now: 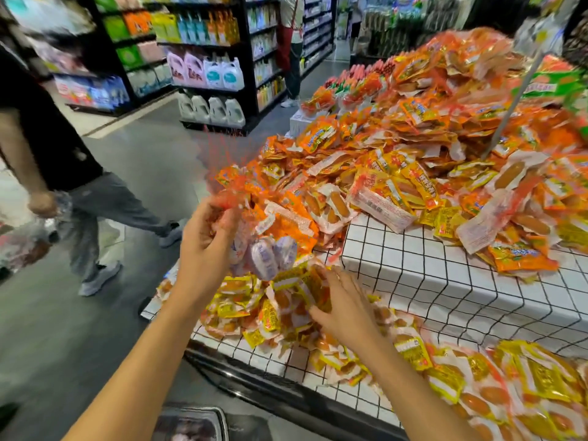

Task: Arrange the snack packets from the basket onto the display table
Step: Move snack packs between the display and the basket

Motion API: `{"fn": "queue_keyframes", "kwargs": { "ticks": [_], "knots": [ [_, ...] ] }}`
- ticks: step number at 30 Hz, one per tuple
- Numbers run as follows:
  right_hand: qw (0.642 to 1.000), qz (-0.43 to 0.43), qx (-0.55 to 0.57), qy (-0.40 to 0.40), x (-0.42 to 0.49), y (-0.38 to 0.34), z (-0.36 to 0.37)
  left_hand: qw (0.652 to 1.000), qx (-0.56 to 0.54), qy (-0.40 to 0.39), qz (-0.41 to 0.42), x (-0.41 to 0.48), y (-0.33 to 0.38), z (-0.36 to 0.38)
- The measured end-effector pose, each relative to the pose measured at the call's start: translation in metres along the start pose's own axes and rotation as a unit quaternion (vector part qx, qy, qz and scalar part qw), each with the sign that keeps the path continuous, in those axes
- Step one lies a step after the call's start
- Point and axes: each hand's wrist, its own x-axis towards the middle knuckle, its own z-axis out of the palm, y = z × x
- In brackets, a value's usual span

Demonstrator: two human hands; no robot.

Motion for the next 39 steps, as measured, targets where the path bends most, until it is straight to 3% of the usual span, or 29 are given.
{"fn": "queue_keyframes", "kwargs": {
  "ticks": [4,9,17,27,33,39],
  "knots": [
    [0.998,-0.040,-0.014,-0.045,0.029,-0.019,0.015,0.998,0.031,0.026,-0.040,-0.024,-0.010,-0.042],
    [0.993,-0.016,-0.056,-0.104,0.053,-0.029,0.033,0.987,-0.007,0.088,-0.132,-0.069,-0.031,-0.084],
    [0.994,-0.040,-0.026,-0.098,0.066,-0.029,0.035,0.970,0.022,0.094,-0.221,-0.111,-0.055,-0.120],
    [0.983,-0.041,0.172,-0.041,0.070,-0.015,0.010,0.963,-0.040,0.091,-0.251,-0.105,-0.068,-0.110],
    [0.942,0.036,0.332,0.020,0.063,-0.026,-0.032,0.965,-0.075,0.069,-0.241,-0.086,-0.069,-0.102],
    [0.904,0.069,0.415,0.074,0.054,-0.034,-0.060,0.969,-0.088,0.062,-0.223,-0.071,-0.068,-0.092]
  ]
}}
